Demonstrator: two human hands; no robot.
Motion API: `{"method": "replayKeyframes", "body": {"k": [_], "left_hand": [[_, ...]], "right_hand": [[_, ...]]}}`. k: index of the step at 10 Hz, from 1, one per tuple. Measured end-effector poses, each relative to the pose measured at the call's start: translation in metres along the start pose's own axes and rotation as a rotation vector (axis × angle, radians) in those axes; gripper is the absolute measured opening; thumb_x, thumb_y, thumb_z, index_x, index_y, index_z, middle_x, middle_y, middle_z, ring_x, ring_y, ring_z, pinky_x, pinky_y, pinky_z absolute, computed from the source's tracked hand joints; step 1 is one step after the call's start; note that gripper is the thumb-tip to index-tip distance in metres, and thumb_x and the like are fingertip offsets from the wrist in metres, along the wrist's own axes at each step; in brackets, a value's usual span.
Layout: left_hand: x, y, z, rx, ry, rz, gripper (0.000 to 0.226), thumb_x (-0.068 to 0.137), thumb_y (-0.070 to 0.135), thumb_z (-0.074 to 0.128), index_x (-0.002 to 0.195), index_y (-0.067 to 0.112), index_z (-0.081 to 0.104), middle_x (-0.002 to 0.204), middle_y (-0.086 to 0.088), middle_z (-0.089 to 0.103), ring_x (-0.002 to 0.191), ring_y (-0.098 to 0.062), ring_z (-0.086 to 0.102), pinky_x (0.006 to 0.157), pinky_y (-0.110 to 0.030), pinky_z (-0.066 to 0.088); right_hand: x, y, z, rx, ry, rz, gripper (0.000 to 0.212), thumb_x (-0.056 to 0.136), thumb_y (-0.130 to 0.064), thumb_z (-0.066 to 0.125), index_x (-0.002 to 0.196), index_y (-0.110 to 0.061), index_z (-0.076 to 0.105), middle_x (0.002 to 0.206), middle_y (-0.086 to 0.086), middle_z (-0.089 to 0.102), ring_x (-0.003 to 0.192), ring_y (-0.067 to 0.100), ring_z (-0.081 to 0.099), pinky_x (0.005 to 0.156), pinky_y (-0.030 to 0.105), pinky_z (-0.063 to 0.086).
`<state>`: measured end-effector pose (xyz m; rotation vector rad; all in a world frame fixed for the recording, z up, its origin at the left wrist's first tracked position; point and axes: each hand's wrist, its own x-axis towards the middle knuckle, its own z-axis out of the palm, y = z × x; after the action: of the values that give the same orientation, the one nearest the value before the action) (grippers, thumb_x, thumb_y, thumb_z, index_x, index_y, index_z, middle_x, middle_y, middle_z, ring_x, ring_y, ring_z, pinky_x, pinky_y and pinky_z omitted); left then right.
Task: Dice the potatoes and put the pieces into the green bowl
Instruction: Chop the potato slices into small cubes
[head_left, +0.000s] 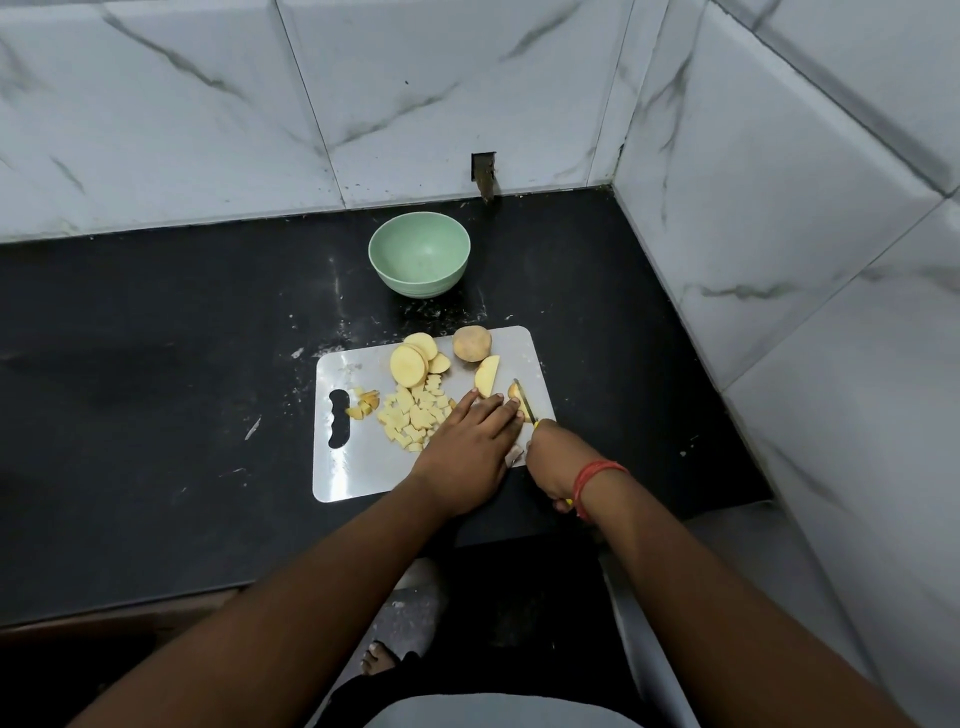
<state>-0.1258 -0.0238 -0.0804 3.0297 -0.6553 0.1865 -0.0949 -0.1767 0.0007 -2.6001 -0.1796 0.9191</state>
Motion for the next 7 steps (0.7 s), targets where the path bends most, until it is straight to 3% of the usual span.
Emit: {"method": "replayKeyframes", "body": {"k": [1,4,6,7], "left_hand": [[0.0,0.001,0.001,0.008,0.008,-0.004,0.055,0.103,0.039,0.029,0.143,0.012,0.055,0.15,-0.008,0.05,0.14,-0.029,0.043,0.123,-0.05,0.024],[0.0,0.0,0.006,0.016,0.006,-0.01,0.051,0.106,0.039,0.036,0.145,0.012,0.052,0.151,-0.007,0.049,0.141,-0.028,0.041,0.123,-0.049,0.021],[0.0,0.001,0.006,0.015,0.009,-0.008,0.053,0.105,0.04,0.033,0.145,0.011,0.053,0.15,-0.008,0.05,0.14,-0.029,0.042,0.123,-0.049,0.022],[-0.001,0.002,0.005,0.0,0.013,-0.008,0.053,0.105,0.04,0.034,0.145,0.011,0.053,0.151,-0.008,0.049,0.141,-0.028,0.041,0.124,-0.049,0.022]], "right_hand": [[-0.002,0.005,0.004,0.036,-0.009,0.034,0.032,0.098,-0.012,0.044,0.124,0.003,0.052,0.113,0.024,0.062,0.055,0.014,0.038,0.053,0.025,0.038],[-0.019,0.017,0.014,0.106,-0.036,0.103,0.031,0.1,-0.012,0.04,0.127,0.001,0.049,0.117,0.024,0.06,0.057,0.012,0.036,0.054,0.019,0.034],[-0.04,0.017,0.017,0.009,-0.125,0.113,0.031,0.104,-0.016,0.036,0.13,-0.004,0.049,0.122,0.011,0.06,0.061,0.017,0.041,0.052,0.026,0.027],[-0.043,0.035,0.021,-0.018,-0.045,0.03,0.025,0.101,-0.013,0.039,0.12,-0.002,0.049,0.117,0.02,0.06,0.097,0.033,0.061,0.068,0.028,0.042]]}}
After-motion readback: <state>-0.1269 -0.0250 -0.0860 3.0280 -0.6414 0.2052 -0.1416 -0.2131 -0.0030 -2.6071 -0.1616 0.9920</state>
